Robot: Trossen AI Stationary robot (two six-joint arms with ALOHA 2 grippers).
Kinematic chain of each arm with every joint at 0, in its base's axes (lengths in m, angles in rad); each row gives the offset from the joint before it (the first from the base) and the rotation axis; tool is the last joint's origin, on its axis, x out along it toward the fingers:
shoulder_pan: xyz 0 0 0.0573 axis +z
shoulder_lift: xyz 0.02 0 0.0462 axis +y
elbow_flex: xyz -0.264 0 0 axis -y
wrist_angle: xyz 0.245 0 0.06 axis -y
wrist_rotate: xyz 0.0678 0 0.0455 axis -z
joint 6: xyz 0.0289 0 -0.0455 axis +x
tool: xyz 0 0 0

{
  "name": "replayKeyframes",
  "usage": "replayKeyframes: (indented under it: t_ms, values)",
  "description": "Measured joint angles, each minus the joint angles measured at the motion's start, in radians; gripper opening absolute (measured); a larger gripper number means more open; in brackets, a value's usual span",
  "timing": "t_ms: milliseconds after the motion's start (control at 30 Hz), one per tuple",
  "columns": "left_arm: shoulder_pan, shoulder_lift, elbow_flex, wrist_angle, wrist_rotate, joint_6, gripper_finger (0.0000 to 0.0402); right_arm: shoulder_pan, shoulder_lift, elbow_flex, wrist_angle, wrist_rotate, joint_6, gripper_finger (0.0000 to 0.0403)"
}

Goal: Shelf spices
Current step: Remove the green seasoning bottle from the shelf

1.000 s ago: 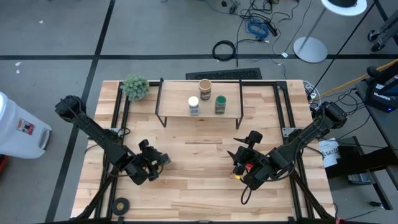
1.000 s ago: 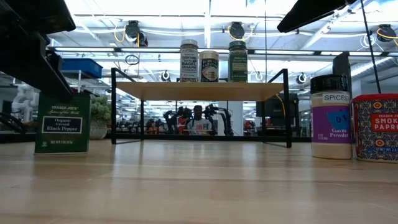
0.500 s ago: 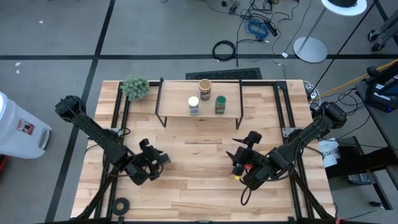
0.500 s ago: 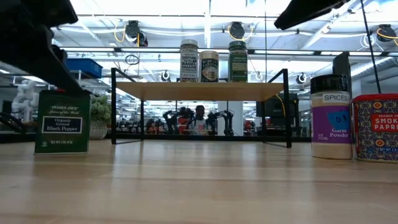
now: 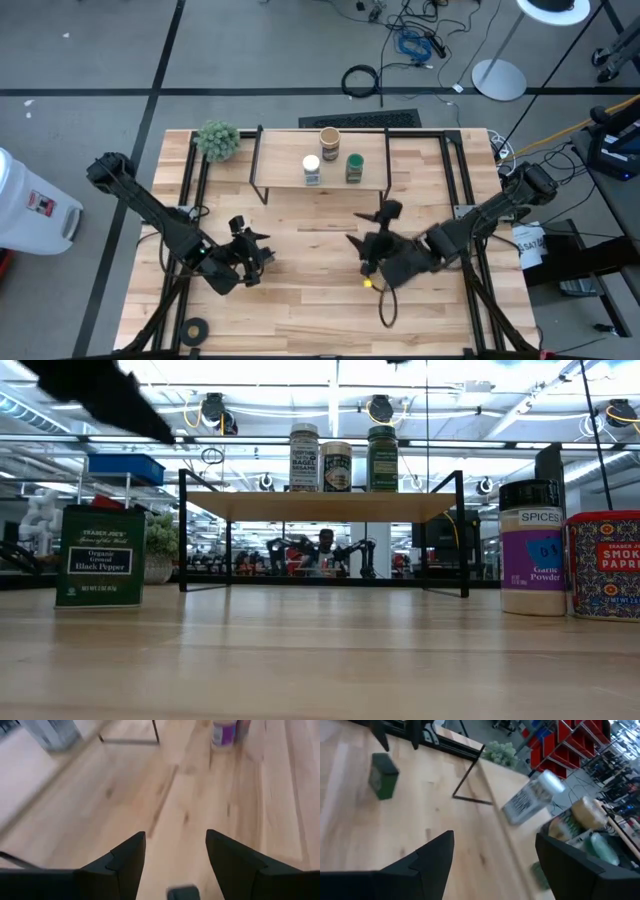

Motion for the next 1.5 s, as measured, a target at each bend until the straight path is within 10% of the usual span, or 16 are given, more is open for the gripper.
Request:
replayKeyframes:
  t_ms: [633,1500]
  values:
    - [0.047,-0.039,0.028,0.029,-0.009,0.222,0.0218,-0.564,-0.135,0.270,-0.258,-0.836,-0.251,0.0265]
    - [0.062,-0.039,0.028,0.038,-0.007,0.222,0.0218,-0.871,-0.055,0.271,-0.317,-1.137,-0.350,0.0327]
